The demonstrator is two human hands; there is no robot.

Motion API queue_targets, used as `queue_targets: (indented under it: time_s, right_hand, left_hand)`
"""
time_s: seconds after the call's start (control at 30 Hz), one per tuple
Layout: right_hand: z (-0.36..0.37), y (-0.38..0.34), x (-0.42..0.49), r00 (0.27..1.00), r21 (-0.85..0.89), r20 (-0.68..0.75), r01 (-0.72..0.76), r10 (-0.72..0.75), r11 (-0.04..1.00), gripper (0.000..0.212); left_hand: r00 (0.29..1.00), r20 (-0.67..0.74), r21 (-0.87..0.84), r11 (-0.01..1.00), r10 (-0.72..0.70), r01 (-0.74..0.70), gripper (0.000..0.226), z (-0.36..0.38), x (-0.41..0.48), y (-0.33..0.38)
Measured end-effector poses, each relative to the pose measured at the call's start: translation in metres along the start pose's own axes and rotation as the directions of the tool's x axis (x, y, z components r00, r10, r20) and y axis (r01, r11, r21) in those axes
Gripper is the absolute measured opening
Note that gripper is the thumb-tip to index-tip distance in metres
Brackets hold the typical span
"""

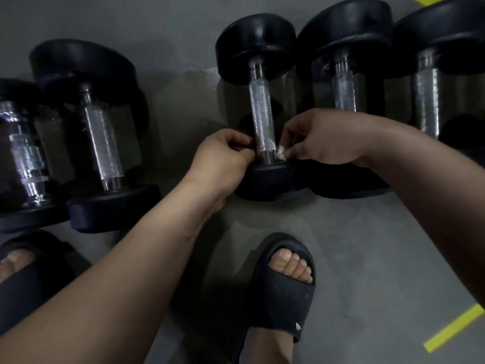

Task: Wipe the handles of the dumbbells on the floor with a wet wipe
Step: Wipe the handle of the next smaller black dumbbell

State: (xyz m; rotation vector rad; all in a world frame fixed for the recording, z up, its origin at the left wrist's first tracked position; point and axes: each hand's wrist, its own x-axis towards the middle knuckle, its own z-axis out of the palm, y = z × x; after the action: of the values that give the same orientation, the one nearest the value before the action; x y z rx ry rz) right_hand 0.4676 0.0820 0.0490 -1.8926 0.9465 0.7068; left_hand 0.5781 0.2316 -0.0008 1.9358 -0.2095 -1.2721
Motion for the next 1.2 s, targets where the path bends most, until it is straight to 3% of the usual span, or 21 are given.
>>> queue_targets:
  time_s: [0.37,0.6,0.8,0.97,1.07,1.13,1.2]
  right_hand:
    - [-0.004,-0.003,-0.01,0.998,0.123,-0.067,0.011,-0.002,0.992,0.014]
    - [0.007,-0.013,-0.005,0.981,0.082,-0.193,0.0,0.016,0.997,0.017]
    - [0.013,-0.003,0.007,0.912,0.28,-0.393,-0.001,0.115,0.96,0.01]
    - [0.008,-0.001,0.003,0.96,0.362,-0.27,0.027,0.077,0.932,0.006]
    - [0.011,0.001,0.006,0.947,0.329,-0.309,0.021,0.086,0.944,0.011]
    - [0.015,-0.003,0.013,0.935,0.422,-0.334,0.036,0.118,0.906,0.013]
    - [0.016,-0.007,0.02,0.924,0.598,-0.345,0.081,0.165,0.798,0.019]
  left_hand:
    - [0.999,-0.051,-0.015,1.0,0.017,-0.018,0.043,0.01,-0.015,0.011]
    - [0.998,-0.048,0.006,1.0,0.029,-0.028,0.04,0.011,-0.015,0.011]
    - [0.997,-0.072,0.008,0.999,0.04,-0.039,0.041,0.013,-0.014,0.009]
    - [0.993,-0.09,0.013,0.997,0.08,-0.079,0.043,0.012,-0.012,0.007]
    - [0.989,-0.089,0.043,0.992,0.119,-0.115,0.054,0.01,-0.012,0.008]
    - [0.988,-0.077,0.05,0.99,0.135,-0.131,0.058,0.009,-0.012,0.009]
    - [0.986,-0.077,0.052,0.989,0.145,-0.142,0.059,0.009,-0.012,0.009]
